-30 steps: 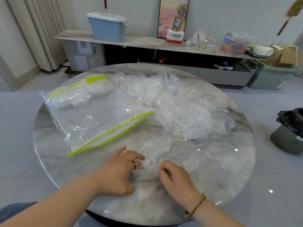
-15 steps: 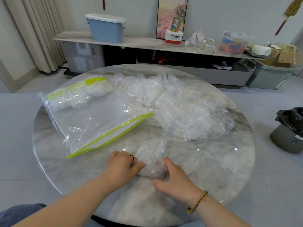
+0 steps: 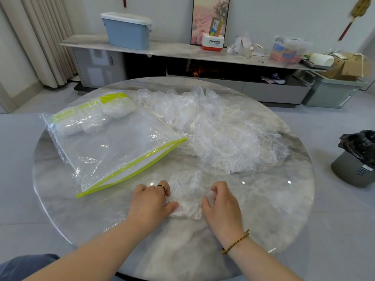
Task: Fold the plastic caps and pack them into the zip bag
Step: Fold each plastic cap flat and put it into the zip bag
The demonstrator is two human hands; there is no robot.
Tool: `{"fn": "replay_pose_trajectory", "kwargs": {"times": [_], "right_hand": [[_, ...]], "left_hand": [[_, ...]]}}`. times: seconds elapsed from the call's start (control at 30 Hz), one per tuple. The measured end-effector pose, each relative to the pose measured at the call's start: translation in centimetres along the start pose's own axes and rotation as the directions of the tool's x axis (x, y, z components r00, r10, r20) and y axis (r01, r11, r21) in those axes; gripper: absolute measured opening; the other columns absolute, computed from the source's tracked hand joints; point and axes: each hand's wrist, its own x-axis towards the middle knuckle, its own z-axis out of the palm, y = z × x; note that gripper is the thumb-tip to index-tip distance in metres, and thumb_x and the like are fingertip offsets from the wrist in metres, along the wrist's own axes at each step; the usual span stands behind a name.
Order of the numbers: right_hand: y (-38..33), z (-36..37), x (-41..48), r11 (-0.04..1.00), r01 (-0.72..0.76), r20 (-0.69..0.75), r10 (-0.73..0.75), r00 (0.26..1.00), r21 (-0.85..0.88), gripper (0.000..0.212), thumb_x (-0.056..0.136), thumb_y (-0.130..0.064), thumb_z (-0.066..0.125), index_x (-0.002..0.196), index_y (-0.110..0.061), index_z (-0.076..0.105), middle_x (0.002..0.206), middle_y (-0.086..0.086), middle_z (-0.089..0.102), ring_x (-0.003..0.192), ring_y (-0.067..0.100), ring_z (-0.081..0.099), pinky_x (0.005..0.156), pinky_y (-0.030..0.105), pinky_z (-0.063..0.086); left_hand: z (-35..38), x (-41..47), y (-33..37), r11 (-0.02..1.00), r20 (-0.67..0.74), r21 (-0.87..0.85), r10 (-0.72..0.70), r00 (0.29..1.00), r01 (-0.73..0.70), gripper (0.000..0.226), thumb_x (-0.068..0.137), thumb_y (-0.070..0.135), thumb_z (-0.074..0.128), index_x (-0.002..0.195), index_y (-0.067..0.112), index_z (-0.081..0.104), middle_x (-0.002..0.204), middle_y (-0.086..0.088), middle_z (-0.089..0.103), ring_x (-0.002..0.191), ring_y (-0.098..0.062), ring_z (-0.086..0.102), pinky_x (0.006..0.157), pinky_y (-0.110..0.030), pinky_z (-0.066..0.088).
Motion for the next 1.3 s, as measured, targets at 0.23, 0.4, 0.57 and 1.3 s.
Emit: {"fn": "replay_pose_trajectory", "kwargs": {"times": [0.23,0.4,0.57,1.3], "right_hand": [[0.1,1.4,-1.1,0.855,0.518,0.011,-0.518,0.855,-0.012,0.022,0.063,-0.038,0.048,0.081,-0.024,0.046,0.086,-0.002,0.063,0.089,0.009,0.046,0.081,0.019,0.033],[0.5,2.0,-0.9,0.916,0.399,0.149,-0.388,0.909,-0.048,0.046,0.060,-0.050,0.037,0.087,-0.026,0.065,0.094,-0.011,0.068,0.087,0.004,0.065,0.077,0.015,0.050],[0.6,2.1,-0.5,0.928,0.371,0.166,-0.365,0.916,-0.006,0.043,0.063,-0.040,0.039,0.090,-0.021,0.065,0.091,-0.010,0.069,0.083,0.006,0.068,0.072,0.018,0.052],[-0.7,1.0,-0.5,0.912,-0.174,0.170,0.118,0.978,0.371,0.024,0.091,-0.012,0.048,0.113,-0.021,0.047,0.104,-0.010,0.055,0.076,0.004,0.054,0.067,0.005,0.041]], "left_hand": [[-0.4,0.2,0.0,0.999,-0.017,-0.037,0.036,0.999,-0.036,0.035,0.086,0.050,0.053,0.092,0.024,0.029,0.076,0.011,0.046,0.083,-0.016,0.039,0.072,-0.019,0.019],[-0.5,0.4,-0.6,0.951,-0.257,-0.028,0.292,0.921,-0.309,0.026,0.074,0.047,0.052,0.084,0.030,0.034,0.066,0.020,0.032,0.069,-0.008,0.047,0.068,-0.018,0.024],[-0.9,-0.1,-0.9,0.791,-0.179,0.010,0.604,0.777,-0.612,0.043,0.058,0.039,0.047,0.099,0.027,0.048,0.104,0.011,0.060,0.097,-0.008,0.047,0.089,-0.023,0.032],[-0.6,0.4,-0.3,0.902,0.029,-0.425,-0.070,0.997,0.076,0.026,0.091,0.013,0.051,0.115,0.023,0.053,0.052,0.005,0.037,0.044,-0.004,0.041,0.049,-0.016,0.033]]}}
